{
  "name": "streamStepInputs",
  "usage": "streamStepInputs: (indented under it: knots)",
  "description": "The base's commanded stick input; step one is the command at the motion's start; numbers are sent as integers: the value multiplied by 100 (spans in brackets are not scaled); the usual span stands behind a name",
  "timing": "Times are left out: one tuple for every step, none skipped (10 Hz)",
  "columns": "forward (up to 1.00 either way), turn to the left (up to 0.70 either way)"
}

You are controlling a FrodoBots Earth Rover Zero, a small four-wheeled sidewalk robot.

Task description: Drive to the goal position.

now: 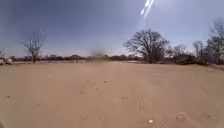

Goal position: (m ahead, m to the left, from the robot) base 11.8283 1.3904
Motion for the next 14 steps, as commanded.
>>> streamStepInputs:
  knots:
    - [100, 0]
    - [100, 0]
    - [100, 0]
    - [100, 0]
    - [100, 0]
    - [100, 0]
    - [100, 0]
    - [100, 0]
    - [100, 0]
    - [100, 0]
    - [100, 0]
    - [100, 0]
    - [100, 0]
    - [100, 0]
